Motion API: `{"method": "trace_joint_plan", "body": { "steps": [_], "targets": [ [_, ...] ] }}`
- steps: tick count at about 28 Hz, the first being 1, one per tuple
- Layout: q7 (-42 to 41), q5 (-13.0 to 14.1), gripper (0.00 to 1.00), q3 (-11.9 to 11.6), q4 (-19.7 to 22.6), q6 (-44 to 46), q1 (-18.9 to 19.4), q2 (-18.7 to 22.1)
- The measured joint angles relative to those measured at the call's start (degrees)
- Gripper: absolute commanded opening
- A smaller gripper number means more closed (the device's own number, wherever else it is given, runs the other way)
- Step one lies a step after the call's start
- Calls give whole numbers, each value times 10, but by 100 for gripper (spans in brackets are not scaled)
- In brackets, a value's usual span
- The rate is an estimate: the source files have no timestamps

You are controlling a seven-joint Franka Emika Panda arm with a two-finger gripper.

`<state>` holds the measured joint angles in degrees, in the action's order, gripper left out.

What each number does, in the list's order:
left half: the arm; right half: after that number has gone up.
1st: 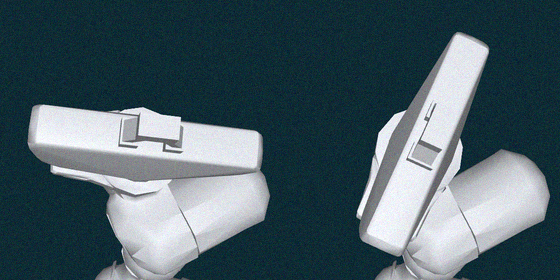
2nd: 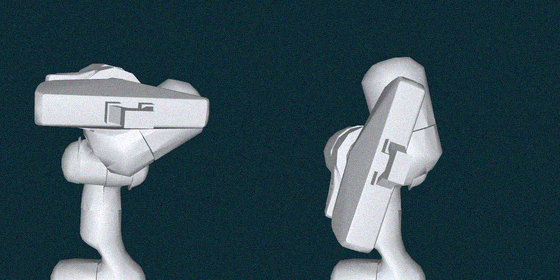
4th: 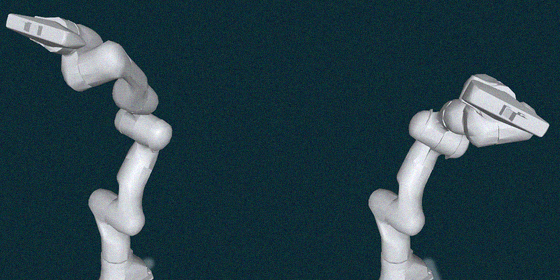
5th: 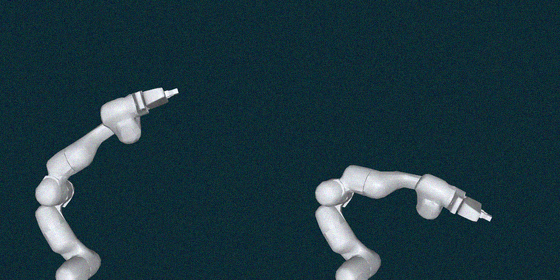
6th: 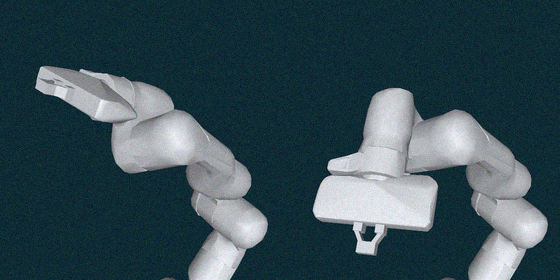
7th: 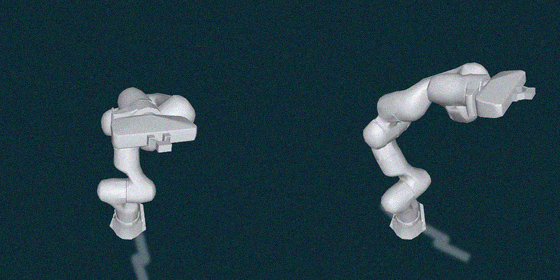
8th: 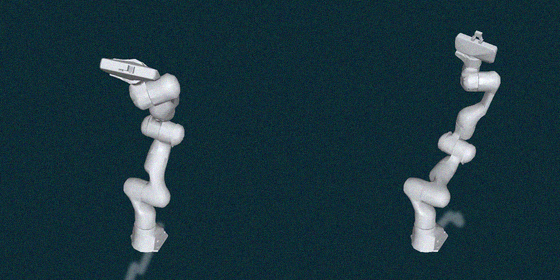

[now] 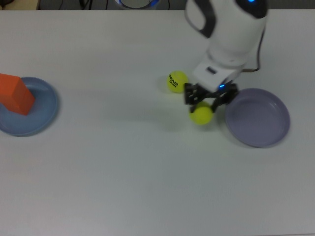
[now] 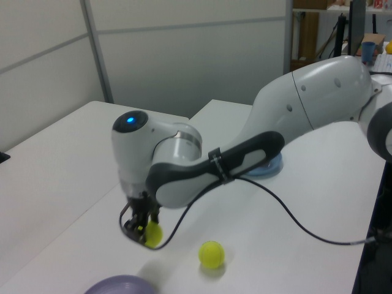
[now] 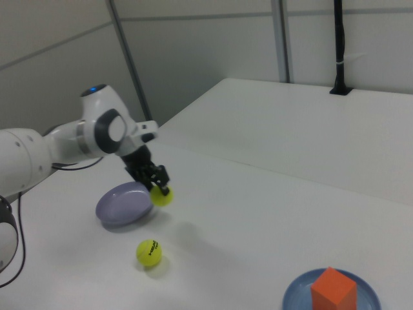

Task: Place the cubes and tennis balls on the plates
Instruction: 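Carry the tennis ball to the lavender plate and release it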

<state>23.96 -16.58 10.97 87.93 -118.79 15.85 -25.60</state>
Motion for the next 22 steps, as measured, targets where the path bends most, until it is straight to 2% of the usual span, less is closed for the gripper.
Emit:
{"method": "trace_joint_plan", "body": {
  "steps": [5,7,14,17,18,20,22],
  "targets": [
    [17,0,48,2,-4,-10,58,-3],
    [28,-2,52,2,-4,-23,81,-10],
    [52,-33,54,2,-3,-53,116,-45],
    [59,-48,66,1,-4,-59,119,-59],
    [59,-49,74,1,-4,-60,119,-61],
    [59,-50,100,1,-5,-60,119,-63],
    [59,-50,100,0,-7,-60,119,-63]
  ]
}}
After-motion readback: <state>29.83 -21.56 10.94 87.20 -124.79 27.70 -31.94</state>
